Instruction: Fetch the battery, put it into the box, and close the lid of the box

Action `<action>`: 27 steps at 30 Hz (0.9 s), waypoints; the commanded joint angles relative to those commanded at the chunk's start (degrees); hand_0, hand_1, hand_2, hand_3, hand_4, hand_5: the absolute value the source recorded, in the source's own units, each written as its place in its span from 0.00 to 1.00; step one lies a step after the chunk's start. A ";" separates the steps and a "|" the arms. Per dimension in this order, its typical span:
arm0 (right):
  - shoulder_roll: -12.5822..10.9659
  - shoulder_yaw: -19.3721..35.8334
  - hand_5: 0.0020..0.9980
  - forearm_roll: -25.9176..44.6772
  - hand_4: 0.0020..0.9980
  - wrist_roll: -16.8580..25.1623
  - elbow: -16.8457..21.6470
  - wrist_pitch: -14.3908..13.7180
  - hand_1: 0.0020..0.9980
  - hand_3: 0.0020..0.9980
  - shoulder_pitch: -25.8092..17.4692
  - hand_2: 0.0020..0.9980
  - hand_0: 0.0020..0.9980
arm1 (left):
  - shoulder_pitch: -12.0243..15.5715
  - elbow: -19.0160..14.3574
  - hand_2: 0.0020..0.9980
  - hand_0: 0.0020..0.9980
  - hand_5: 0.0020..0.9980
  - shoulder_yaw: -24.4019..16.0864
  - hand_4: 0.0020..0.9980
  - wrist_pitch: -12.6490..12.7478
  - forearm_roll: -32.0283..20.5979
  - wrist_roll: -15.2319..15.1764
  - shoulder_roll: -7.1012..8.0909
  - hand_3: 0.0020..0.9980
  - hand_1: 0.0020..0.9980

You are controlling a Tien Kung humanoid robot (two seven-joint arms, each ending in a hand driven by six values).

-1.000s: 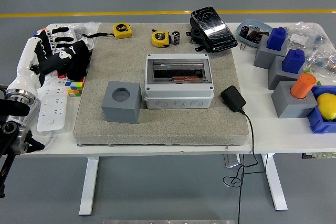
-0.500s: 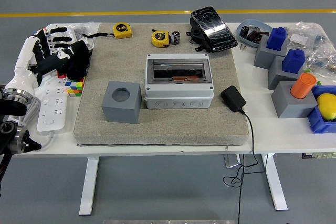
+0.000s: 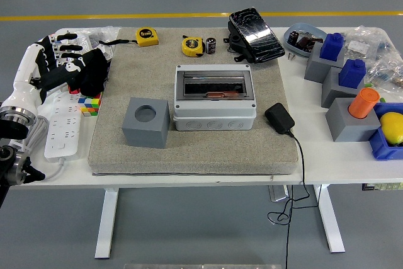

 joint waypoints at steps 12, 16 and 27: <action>-0.36 -1.37 0.70 0.32 1.00 0.00 0.10 0.05 0.72 0.69 -0.20 0.72 0.68 | 0.14 0.05 0.59 0.42 0.26 -0.14 0.91 -0.15 0.22 -0.05 0.31 0.67 0.56; -0.23 -0.42 0.70 0.07 1.00 0.02 0.12 0.05 0.72 0.69 -0.15 0.72 0.68 | -0.17 -0.05 0.59 0.42 0.26 -0.23 0.91 -0.18 0.27 -0.06 0.21 0.67 0.56; 0.07 0.65 0.70 -0.20 1.00 0.10 0.19 -0.01 0.72 0.69 0.20 0.72 0.68 | -0.55 -0.31 0.59 0.41 0.26 -0.98 0.91 -0.41 0.47 0.15 -0.25 0.67 0.56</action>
